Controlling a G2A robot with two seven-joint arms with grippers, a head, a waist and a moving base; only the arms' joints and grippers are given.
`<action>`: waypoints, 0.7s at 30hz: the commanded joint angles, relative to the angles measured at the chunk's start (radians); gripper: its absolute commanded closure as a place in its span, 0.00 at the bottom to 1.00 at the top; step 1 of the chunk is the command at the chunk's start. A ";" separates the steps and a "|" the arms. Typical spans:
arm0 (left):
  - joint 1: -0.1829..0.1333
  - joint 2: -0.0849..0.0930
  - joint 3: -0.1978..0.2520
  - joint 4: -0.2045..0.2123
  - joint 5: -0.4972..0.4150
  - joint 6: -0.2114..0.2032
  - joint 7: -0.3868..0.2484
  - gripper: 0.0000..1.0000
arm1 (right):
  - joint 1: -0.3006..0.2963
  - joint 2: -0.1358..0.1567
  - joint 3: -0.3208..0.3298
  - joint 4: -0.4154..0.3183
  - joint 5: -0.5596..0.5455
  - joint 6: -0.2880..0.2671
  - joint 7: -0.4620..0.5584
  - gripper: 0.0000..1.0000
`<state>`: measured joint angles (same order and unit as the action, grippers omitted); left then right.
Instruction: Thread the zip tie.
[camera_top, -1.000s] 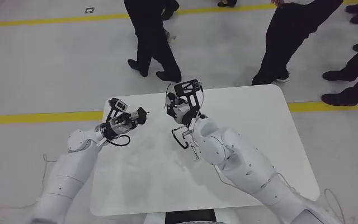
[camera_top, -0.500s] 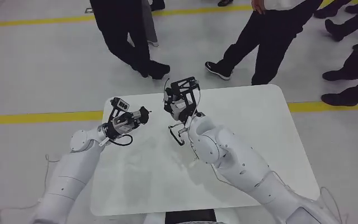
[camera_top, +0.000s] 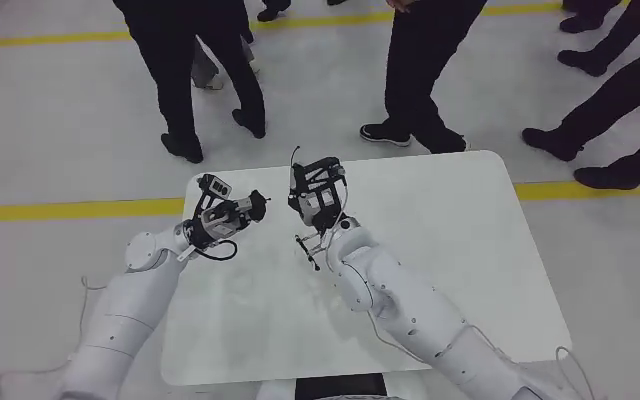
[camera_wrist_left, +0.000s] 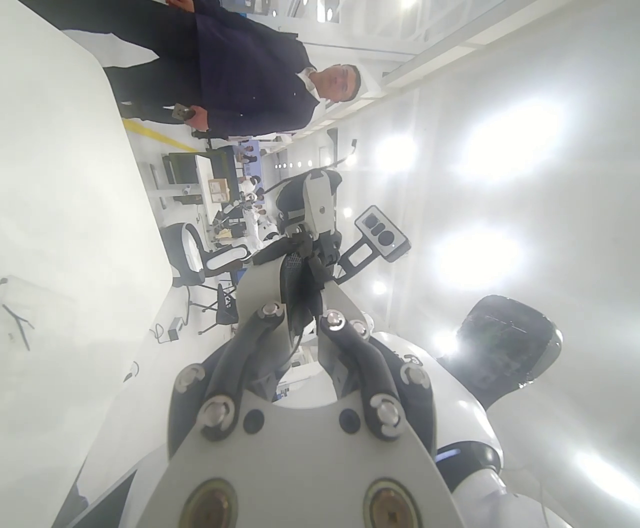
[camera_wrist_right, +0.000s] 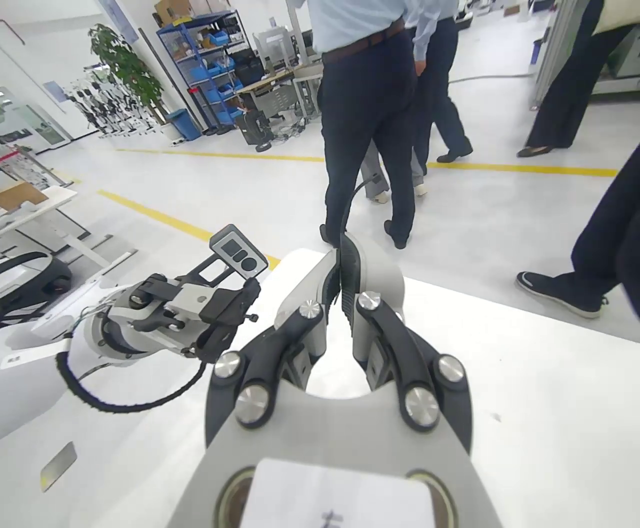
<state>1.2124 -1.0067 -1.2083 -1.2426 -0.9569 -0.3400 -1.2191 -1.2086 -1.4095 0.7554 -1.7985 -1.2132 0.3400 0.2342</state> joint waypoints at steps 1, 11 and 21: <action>0.000 0.000 0.000 0.000 0.000 0.000 0.000 1.00 | 0.001 0.000 0.000 0.000 0.013 0.000 0.002 1.00; 0.000 0.000 0.000 0.000 0.000 0.000 0.000 1.00 | -0.007 0.000 -0.001 -0.006 0.015 -0.005 -0.005 1.00; 0.000 0.000 0.000 0.000 0.000 0.000 0.000 1.00 | -0.084 -0.017 -0.037 -0.085 -0.114 0.000 -0.015 1.00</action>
<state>1.2124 -1.0067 -1.2083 -1.2426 -0.9569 -0.3400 -1.2191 -1.2902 -1.4237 0.7230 -1.8778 -1.3204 0.3401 0.2165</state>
